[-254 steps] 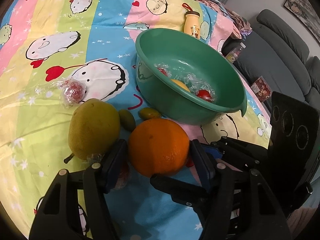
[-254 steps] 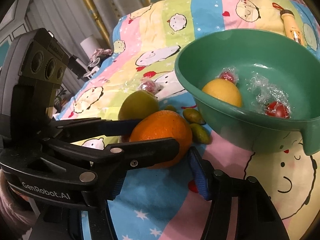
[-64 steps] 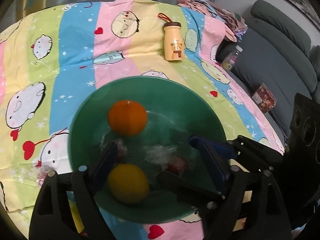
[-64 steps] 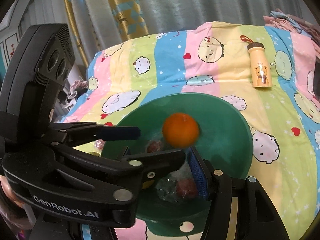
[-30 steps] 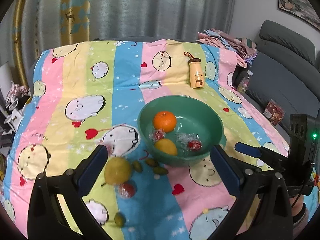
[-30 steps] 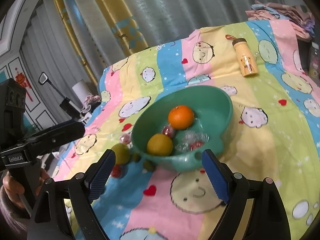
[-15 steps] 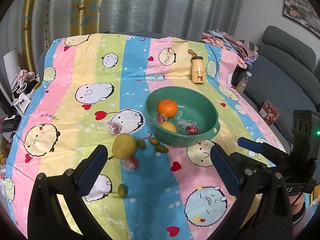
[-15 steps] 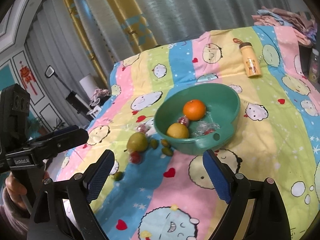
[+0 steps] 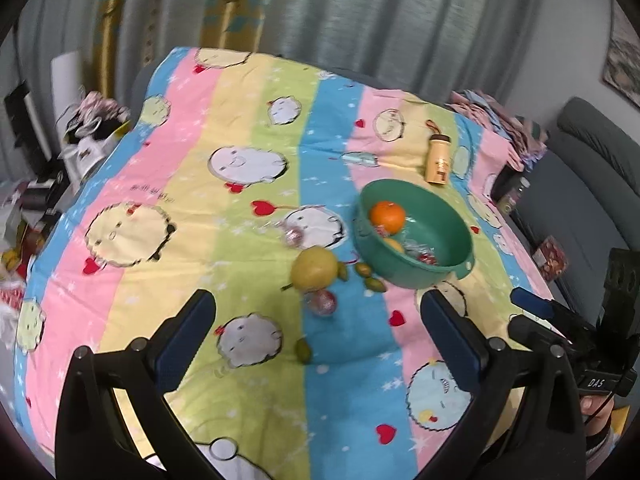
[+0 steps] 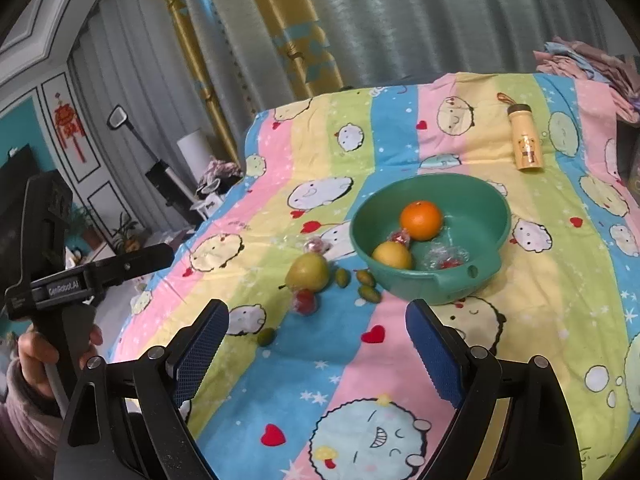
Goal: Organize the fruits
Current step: 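Move the right gripper toward the large yellow-green pear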
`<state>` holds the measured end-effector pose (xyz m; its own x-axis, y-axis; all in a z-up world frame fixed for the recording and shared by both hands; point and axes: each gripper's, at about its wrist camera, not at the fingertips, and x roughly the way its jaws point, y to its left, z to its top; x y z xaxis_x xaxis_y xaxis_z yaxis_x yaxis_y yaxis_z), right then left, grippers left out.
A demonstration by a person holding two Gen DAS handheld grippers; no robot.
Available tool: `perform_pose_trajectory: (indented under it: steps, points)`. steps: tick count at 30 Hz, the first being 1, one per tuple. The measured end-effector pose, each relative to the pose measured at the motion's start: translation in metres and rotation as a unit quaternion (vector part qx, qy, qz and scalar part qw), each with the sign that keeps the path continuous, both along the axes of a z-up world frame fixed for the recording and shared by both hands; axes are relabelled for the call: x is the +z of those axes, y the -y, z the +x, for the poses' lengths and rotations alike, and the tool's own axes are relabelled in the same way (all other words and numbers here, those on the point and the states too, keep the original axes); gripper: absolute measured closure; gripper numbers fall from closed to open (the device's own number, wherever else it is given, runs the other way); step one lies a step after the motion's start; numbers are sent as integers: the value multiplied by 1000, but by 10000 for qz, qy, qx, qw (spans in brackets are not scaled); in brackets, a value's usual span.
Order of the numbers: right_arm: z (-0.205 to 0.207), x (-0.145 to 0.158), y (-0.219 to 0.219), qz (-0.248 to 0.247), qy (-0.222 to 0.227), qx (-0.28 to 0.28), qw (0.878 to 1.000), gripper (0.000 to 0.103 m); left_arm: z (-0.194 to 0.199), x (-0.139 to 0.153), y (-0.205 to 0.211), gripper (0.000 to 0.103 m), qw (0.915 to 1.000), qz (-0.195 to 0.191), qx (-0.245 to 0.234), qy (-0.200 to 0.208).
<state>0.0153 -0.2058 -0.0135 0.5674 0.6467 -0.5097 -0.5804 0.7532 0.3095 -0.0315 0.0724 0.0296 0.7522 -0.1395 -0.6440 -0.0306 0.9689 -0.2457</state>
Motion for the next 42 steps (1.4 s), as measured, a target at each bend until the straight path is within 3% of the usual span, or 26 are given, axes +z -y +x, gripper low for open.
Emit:
perform_pose_trajectory:
  steps: [13, 18, 34, 42]
  points:
    - [-2, -21, -36, -462, -177, 361, 9981, 13, -6, -45, -28, 0, 9969, -539, 91, -564]
    - [5, -35, -46, -548, -340, 432, 9970, 13, -2, -60, -36, 0, 9935, -928, 19, -657]
    - [43, -66, -79, -567, -672, 580, 9944, 13, 27, -82, -37, 0, 9921, -987, -327, -705]
    - [63, -76, -105, -685, -606, 687, 9934, 13, 47, -82, -36, 0, 9902, -1124, -591, -584]
